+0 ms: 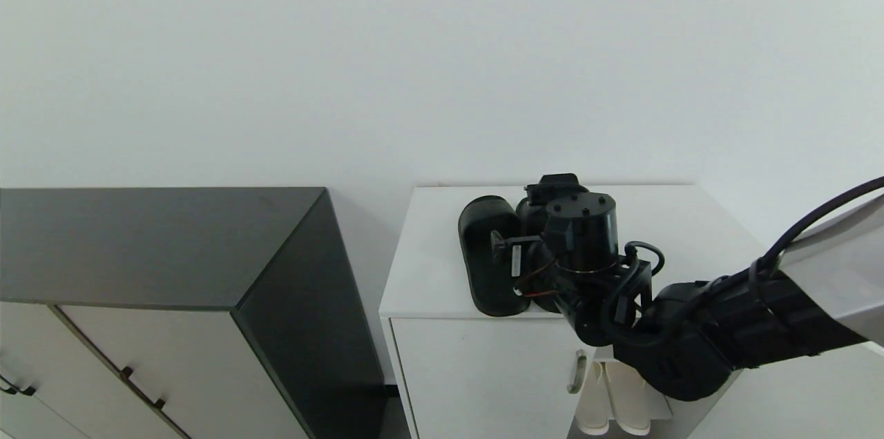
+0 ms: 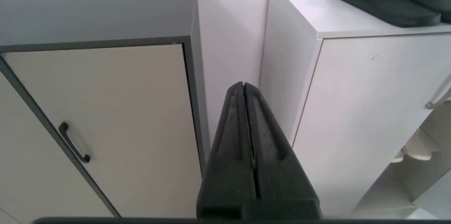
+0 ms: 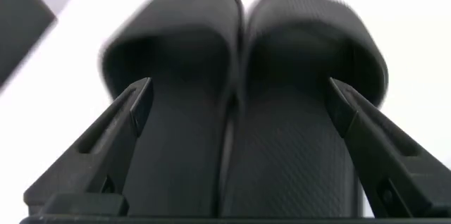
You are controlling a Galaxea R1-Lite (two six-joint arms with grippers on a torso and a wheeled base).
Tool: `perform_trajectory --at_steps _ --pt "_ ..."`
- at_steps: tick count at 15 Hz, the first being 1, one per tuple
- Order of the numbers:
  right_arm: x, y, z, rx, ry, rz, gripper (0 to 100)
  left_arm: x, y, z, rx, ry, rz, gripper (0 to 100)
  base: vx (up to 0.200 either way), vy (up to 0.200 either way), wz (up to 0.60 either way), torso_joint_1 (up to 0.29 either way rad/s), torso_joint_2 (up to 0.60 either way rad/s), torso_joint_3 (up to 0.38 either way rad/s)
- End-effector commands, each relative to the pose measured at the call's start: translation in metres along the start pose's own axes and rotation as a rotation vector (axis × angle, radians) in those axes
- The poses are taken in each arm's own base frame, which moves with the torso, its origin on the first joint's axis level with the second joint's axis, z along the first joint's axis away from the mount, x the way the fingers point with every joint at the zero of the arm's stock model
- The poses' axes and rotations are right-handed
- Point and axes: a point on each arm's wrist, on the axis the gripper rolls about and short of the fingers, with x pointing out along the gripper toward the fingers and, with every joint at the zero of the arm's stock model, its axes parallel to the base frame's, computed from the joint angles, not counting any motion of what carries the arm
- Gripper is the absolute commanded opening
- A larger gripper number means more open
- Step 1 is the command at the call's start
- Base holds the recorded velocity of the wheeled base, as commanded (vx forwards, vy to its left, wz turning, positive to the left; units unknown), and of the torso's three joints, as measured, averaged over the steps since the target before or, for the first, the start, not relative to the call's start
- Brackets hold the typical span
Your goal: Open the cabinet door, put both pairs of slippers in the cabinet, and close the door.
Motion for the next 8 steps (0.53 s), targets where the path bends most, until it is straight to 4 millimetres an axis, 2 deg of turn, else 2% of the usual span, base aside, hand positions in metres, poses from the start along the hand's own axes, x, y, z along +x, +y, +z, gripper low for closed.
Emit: perform_trajectory --at_steps 1,8 --pt "0.015 0.001 -0.015 -0.019 0.021 -0.016 100 0.000 0.000 0.000 0.000 0.000 0.000 0 0.000 0.000 0.00 0.000 0.00 0.000" --pt "0.048 0.002 -0.015 -0.026 -0.008 -0.049 100 0.000 0.000 0.000 0.000 0.000 0.000 0 0.000 0.000 0.00 0.000 0.00 0.000"
